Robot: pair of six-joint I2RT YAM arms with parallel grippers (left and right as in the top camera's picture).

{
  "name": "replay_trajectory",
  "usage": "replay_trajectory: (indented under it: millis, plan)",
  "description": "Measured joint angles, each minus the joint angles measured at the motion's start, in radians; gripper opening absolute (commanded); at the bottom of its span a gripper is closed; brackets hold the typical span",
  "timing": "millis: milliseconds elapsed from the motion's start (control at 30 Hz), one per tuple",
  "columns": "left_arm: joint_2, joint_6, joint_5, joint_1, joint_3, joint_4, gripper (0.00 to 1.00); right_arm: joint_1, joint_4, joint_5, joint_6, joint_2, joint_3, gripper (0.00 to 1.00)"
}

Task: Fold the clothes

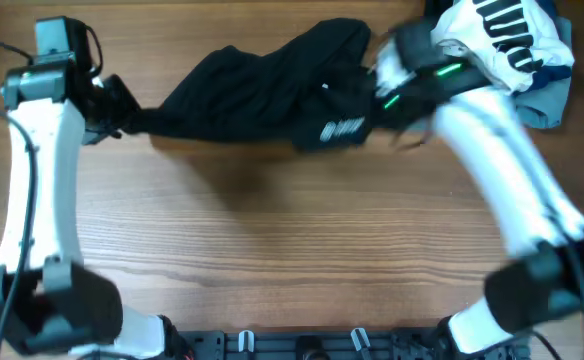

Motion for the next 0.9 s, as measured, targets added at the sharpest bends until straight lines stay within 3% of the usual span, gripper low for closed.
replay_trajectory:
  millis: [133, 267, 367, 400, 467, 633, 833, 900]
  plan:
    - [-0.201, -0.001, -0.003, 0.0, 0.08, 0.095, 0.04, -0.216, -0.111, -0.033, -0.051, -0.059, 0.416, 0.04]
    - [-0.426, -0.003, -0.004, 0.0, 0.116, 0.24, 0.04, -0.311, -0.2, -0.087, -0.078, -0.057, 0.652, 0.07]
    - [-0.554, -0.003, 0.014, 0.0, 0.13, 0.259, 0.04, -0.31, -0.263, -0.153, -0.1, -0.074, 0.709, 0.39]
    - [-0.571, -0.003, 0.018, 0.0, 0.134, 0.259, 0.04, -0.302, -0.277, -0.165, -0.111, -0.07, 0.707, 0.45]
    - [-0.566, -0.003, 0.025, 0.0, 0.137, 0.254, 0.04, -0.274, -0.307, -0.181, -0.129, -0.051, 0.699, 0.53]
    - [-0.424, -0.004, 0.064, 0.003, 0.133, 0.29, 0.04, -0.189, -0.335, -0.204, -0.185, 0.064, 0.678, 0.56]
    - [-0.248, -0.077, 0.193, -0.1, 0.13, 0.747, 0.04, -0.217, -0.282, -0.221, -0.192, 0.114, 0.67, 0.58]
    - [-0.148, -0.097, 0.208, -0.269, 0.133, 0.867, 0.04, -0.281, -0.281, -0.224, -0.192, 0.114, 0.67, 0.58]
